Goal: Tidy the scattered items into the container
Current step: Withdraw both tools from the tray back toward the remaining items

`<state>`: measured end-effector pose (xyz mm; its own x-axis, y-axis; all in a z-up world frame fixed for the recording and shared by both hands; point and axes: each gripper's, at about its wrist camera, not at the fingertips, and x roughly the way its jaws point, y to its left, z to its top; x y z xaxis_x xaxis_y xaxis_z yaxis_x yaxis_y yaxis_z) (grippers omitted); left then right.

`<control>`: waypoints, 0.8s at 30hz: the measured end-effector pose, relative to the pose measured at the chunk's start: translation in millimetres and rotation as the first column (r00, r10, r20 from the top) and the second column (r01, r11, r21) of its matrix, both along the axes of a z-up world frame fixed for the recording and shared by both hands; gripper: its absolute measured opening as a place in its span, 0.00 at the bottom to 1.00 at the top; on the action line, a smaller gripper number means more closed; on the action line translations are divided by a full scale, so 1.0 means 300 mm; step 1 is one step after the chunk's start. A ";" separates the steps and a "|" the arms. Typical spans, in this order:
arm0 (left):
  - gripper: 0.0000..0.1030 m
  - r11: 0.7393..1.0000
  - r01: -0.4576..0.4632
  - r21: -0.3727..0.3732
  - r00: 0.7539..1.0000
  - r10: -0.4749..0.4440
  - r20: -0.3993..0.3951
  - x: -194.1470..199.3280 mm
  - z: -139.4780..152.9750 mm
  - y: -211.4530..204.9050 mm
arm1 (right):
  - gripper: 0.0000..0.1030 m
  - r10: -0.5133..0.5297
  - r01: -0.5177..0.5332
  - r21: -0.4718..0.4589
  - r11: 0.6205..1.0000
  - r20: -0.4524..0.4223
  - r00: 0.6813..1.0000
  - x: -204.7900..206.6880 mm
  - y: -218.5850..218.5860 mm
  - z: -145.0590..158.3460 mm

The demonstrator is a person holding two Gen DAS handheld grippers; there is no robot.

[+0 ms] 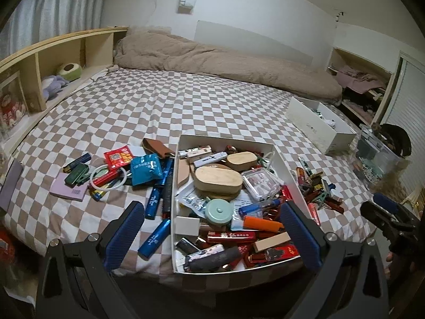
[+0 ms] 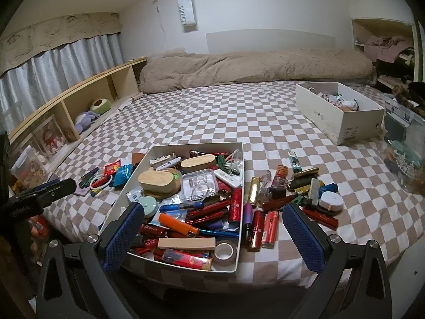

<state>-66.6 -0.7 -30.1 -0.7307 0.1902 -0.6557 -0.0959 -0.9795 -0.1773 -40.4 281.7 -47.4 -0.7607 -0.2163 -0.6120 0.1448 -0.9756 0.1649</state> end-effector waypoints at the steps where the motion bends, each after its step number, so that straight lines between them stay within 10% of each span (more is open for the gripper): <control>1: 1.00 1.000 -0.007 0.001 1.000 0.007 0.001 0.000 -0.001 -0.010 | 1.00 -0.002 0.002 0.001 1.000 0.000 1.000 0.000 0.005 0.000; 24: 1.00 0.987 -0.158 -0.035 0.981 0.161 0.109 -0.020 -0.138 -0.219 | 1.00 -0.102 0.102 -0.003 0.995 0.074 0.992 -0.038 0.143 -0.093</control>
